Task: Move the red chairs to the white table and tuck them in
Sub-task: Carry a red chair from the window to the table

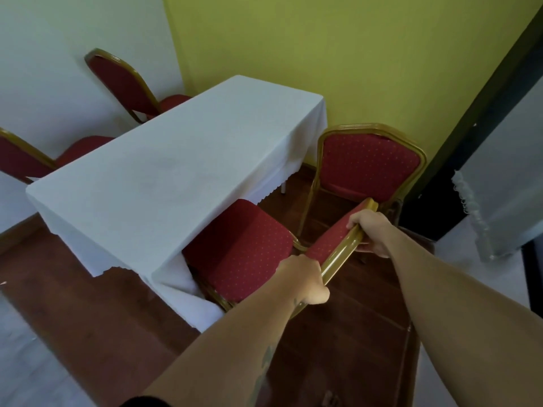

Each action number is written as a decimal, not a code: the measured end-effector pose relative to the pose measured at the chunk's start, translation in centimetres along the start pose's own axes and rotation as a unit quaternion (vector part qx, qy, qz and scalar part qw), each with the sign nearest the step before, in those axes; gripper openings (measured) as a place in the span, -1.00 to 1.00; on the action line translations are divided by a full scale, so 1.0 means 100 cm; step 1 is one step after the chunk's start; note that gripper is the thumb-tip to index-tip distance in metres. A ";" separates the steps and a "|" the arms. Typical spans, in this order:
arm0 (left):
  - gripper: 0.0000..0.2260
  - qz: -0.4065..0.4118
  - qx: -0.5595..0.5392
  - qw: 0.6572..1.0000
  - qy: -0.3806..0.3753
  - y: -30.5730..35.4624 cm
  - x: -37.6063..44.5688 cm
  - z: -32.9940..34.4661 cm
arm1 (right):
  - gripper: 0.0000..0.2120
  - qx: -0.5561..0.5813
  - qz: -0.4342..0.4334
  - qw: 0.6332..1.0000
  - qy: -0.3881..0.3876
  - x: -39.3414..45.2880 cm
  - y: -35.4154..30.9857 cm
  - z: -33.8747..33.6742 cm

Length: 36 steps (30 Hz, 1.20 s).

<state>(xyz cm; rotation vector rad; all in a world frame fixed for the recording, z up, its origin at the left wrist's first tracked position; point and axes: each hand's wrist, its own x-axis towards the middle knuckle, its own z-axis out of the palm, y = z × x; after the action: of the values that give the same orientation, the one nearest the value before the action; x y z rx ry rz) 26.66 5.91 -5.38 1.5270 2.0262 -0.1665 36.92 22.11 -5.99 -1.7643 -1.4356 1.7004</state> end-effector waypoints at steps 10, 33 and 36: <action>-0.54 -0.117 -0.076 0.990 0.004 -0.010 0.035 -0.028 | -0.38 -0.026 -0.009 0.996 -0.079 0.054 -0.045 0.018; -0.70 -0.170 -0.179 0.964 0.096 -0.017 0.058 -0.022 | -0.42 -0.193 -0.053 0.959 -0.200 0.094 -0.076 0.007; -0.82 -0.122 -0.174 0.972 0.103 -0.012 0.054 -0.051 | -0.33 -0.227 -0.085 0.948 -0.205 0.088 -0.075 -0.020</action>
<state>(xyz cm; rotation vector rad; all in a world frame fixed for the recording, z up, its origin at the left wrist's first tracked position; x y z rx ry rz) 22.73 12.23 -4.36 1.1136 2.2584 0.2517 33.64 33.34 -4.75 -1.4677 -2.2420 1.8214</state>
